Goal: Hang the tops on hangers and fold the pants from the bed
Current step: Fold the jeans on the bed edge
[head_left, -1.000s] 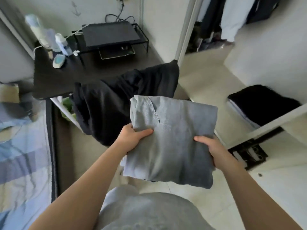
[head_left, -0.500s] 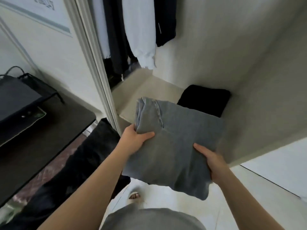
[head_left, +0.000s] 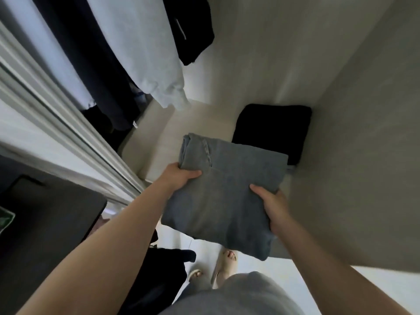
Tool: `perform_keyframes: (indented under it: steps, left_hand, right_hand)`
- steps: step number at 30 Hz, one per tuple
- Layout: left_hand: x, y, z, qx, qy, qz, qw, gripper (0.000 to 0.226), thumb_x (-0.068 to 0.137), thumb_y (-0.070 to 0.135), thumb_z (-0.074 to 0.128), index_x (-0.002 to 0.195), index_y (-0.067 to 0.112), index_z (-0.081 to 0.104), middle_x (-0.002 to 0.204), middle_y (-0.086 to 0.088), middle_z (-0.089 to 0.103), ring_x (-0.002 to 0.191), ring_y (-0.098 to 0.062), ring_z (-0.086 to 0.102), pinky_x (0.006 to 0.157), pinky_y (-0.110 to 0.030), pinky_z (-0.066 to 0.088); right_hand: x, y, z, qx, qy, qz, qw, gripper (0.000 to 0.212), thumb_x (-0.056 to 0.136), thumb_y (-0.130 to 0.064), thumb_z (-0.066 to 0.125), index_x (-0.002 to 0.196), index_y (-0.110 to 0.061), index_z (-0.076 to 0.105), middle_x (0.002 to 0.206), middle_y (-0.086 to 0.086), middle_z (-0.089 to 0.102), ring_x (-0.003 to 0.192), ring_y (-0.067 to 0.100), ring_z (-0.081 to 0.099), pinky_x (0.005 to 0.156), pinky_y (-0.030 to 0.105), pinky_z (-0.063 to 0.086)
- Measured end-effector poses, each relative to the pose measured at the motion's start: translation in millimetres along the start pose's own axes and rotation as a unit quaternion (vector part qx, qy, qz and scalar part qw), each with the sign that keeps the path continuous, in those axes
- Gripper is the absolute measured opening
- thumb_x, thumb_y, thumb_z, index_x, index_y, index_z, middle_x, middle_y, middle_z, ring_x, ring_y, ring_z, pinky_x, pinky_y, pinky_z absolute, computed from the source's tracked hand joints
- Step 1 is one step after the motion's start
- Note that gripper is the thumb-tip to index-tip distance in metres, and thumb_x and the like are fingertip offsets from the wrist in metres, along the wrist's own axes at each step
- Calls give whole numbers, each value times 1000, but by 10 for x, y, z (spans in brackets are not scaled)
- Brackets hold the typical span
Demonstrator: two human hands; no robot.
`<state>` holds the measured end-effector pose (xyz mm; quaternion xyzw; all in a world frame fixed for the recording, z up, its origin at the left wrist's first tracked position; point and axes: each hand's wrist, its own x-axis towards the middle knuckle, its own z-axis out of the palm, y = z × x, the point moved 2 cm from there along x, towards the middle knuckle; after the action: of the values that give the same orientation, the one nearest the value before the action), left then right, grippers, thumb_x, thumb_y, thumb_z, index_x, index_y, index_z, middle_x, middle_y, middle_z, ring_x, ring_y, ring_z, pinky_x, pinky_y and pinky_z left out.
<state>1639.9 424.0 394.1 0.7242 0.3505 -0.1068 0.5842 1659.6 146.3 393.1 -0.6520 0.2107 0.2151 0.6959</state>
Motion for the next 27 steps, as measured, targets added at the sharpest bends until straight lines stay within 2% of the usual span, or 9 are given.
perform_keyframes:
  steps: [5, 10, 12, 15, 18, 21, 23, 25, 27]
  left_hand:
    - [501, -150, -55, 49, 26, -18, 998, 68, 73, 35, 88, 129, 4, 65, 122, -12, 70, 100, -28, 68, 85, -34, 54]
    - [1050, -346, -176, 87, 66, -20, 994, 66, 75, 35, 86, 129, 6, 64, 121, -10, 70, 104, -30, 67, 92, -41, 55]
    - [1282, -426, -246, 101, 84, -16, 991, 60, 75, 35, 86, 124, 6, 66, 115, -8, 70, 100, -26, 67, 86, -36, 56]
    - [1654, -540, -391, 118, 110, -10, 987, 51, 76, 34, 86, 116, 7, 68, 108, -7, 70, 91, -24, 66, 72, -27, 53]
    - [2019, -654, -528, 111, 141, -21, 984, 53, 77, 32, 84, 118, 5, 64, 112, -14, 70, 100, -33, 67, 87, -45, 56]
    - [2298, -712, -592, 103, 168, -23, 980, 62, 80, 29, 82, 131, 7, 54, 125, -17, 64, 111, -35, 63, 94, -46, 52]
    - [2339, -734, -571, 111, 173, -21, 979, 74, 81, 34, 79, 142, 14, 42, 137, -15, 57, 122, -36, 56, 102, -49, 47]
    - [2222, -776, -504, 194, 189, -9, 962, 83, 82, 40, 76, 150, 21, 31, 145, -15, 47, 131, -41, 45, 107, -53, 40]
    - [1980, -825, -399, 302, 185, 28, 935, 88, 83, 44, 72, 154, 29, 22, 154, -13, 34, 134, -44, 36, 108, -60, 34]
  right_hand:
    - [500, 140, 228, -8, 3, 18, 1000, 38, 77, -19, 84, 110, -19, 66, 96, -4, 78, 82, 15, 75, 62, 27, 59]
    - [996, 382, 499, -9, -11, 66, 998, 44, 78, -20, 84, 117, -17, 65, 105, 2, 77, 92, 23, 75, 83, 43, 61]
    - [1209, 471, 644, -12, -17, 76, 997, 47, 79, -19, 83, 121, -16, 63, 109, 3, 75, 96, 24, 74, 85, 44, 60]
    - [1529, 556, 920, -29, -27, 72, 997, 43, 82, -15, 80, 121, -16, 61, 110, 3, 74, 92, 19, 74, 76, 35, 60]
    - [1819, 607, 1216, -45, -33, 63, 996, 40, 83, -11, 79, 117, -17, 60, 112, 4, 73, 89, 16, 74, 72, 31, 61]
    - [2052, 611, 1351, -88, -19, 52, 995, 50, 86, -9, 75, 130, -12, 51, 123, 11, 66, 106, 28, 67, 95, 47, 55]
    - [2098, 592, 1328, -113, -20, 41, 993, 65, 88, -6, 71, 144, -15, 39, 128, 6, 61, 112, 25, 63, 99, 43, 52]
    - [1999, 576, 1265, -188, -34, -12, 982, 82, 86, -6, 71, 154, -20, 26, 128, -8, 54, 122, 23, 55, 102, 39, 48]
    - [1839, 602, 1234, -342, -29, -96, 934, 93, 79, -16, 75, 156, -23, 23, 143, -4, 46, 136, 27, 42, 109, 43, 40]
